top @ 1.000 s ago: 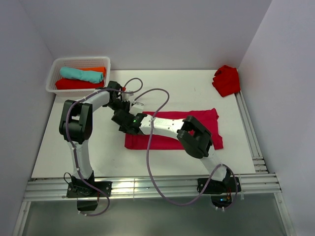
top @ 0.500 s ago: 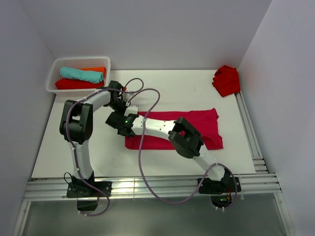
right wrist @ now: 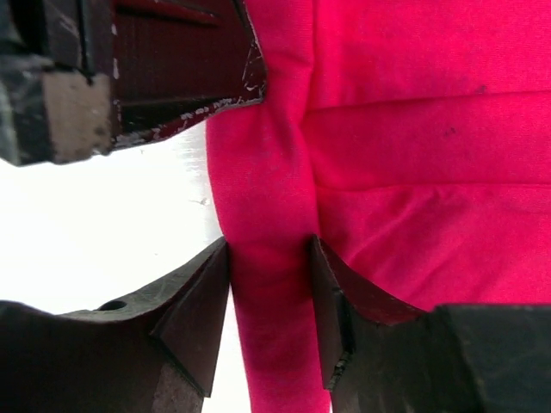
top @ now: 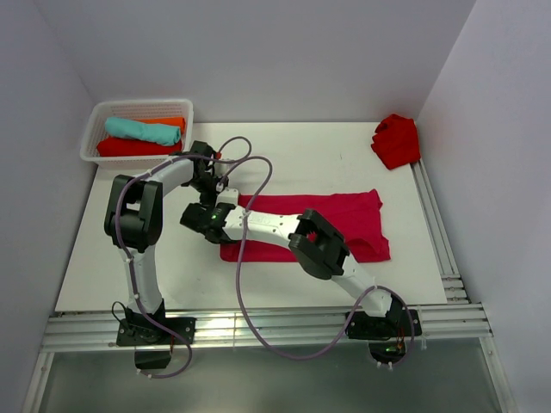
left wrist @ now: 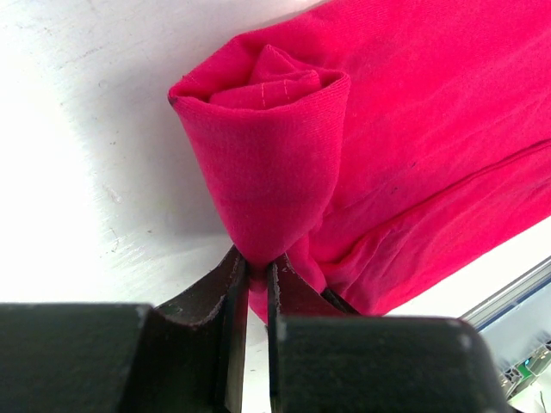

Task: Roll the t-shirts
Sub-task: Roll the tshirt

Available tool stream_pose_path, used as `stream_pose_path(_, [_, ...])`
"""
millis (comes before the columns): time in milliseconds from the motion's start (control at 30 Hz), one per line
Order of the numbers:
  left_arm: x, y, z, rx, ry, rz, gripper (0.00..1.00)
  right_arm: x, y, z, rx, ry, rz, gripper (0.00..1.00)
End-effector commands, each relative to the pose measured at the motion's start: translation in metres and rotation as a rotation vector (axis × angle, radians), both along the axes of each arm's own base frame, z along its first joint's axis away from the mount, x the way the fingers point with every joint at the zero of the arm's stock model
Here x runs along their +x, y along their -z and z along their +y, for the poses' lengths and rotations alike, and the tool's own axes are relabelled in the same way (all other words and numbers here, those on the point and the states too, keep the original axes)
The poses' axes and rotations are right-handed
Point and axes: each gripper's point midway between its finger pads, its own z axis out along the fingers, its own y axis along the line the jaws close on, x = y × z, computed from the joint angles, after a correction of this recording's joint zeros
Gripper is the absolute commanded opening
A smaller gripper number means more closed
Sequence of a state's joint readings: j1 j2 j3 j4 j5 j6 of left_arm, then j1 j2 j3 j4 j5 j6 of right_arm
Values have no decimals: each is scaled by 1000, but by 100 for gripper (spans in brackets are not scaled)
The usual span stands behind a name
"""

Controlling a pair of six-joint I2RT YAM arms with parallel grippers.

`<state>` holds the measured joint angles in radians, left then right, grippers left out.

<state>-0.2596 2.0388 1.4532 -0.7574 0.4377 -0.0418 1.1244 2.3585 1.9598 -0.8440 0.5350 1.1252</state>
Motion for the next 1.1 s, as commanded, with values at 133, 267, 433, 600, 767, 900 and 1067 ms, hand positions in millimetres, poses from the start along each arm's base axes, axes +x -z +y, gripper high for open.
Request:
stream_pose_path(133, [14, -18, 2, 18, 8, -73, 11, -22, 24, -5, -60, -24, 69, 28])
stream_pose_path(267, [22, -32, -4, -31, 24, -93, 28, -24, 22, 1, -13, -45, 70, 15])
stream_pose_path(433, [44, -74, -2, -131, 35, -168, 54, -21, 5, 24, 221, -102, 53, 8])
stream_pose_path(600, [53, -107, 12, -240, 24, -205, 59, -22, -4, 29, 472, -144, 52, 6])
stream_pose_path(767, [46, -112, 30, -284, 16, -214, 59, -7, -33, 44, 741, -140, 23, 4])
stream_pose_path(900, [41, -104, 42, -288, 0, -245, 59, -13, -24, 38, 857, -114, 61, 4])
stream_pose_path(1067, [28, -79, 45, -290, -4, -237, 59, -13, -30, 37, 1069, -58, 65, 2])
